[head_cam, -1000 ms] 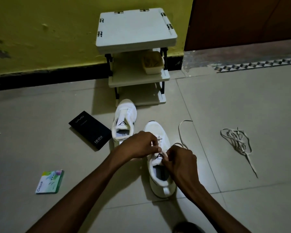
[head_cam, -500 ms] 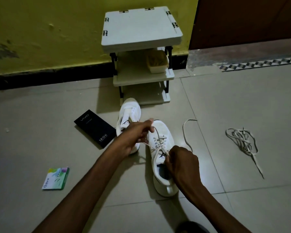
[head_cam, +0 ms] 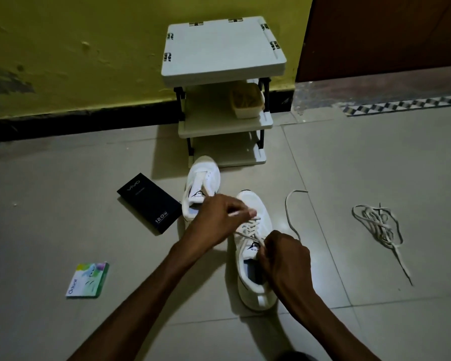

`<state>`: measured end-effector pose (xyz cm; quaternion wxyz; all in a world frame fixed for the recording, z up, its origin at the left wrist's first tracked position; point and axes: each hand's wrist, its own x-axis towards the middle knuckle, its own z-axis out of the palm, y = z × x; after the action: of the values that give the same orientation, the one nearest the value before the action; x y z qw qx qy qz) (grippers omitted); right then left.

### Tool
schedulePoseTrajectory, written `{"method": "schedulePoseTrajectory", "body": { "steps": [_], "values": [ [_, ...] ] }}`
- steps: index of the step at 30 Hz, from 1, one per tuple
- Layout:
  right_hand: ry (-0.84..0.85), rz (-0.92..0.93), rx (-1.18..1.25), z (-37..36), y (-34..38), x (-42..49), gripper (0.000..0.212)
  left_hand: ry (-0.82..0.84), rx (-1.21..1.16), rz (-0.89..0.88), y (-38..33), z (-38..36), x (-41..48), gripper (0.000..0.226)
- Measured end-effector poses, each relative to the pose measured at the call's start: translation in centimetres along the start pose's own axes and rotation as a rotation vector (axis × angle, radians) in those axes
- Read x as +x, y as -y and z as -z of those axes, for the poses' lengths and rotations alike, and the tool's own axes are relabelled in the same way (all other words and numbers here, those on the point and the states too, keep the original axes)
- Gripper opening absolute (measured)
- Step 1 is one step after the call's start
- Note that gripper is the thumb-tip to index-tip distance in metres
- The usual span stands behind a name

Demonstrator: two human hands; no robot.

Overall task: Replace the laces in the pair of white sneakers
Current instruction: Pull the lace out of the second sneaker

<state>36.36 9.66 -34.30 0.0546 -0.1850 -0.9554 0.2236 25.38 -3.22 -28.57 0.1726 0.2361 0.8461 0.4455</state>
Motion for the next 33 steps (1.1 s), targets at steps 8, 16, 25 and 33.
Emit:
{"method": "schedulePoseTrajectory", "body": {
  "steps": [8, 16, 25, 33],
  "values": [
    [-0.012, -0.021, 0.075, 0.1, -0.6, 0.2, 0.023, 0.028, 0.732, -0.321, 0.9, -2.2, -1.2, 0.014],
    [0.009, -0.013, 0.12, 0.2, -0.1, 0.4, 0.022, -0.461, 0.372, -0.07, 2.1, -3.9, -1.1, 0.011],
    [-0.022, -0.017, 0.204, -0.1, -0.9, 0.1, 0.03, -0.14, 0.64, -0.062, 1.8, -3.0, -2.3, 0.016],
    [-0.016, -0.062, 0.279, -0.4, -1.3, 0.3, 0.025, -0.235, 0.603, 0.075, 1.0, -3.6, -4.5, 0.018]
  ]
}}
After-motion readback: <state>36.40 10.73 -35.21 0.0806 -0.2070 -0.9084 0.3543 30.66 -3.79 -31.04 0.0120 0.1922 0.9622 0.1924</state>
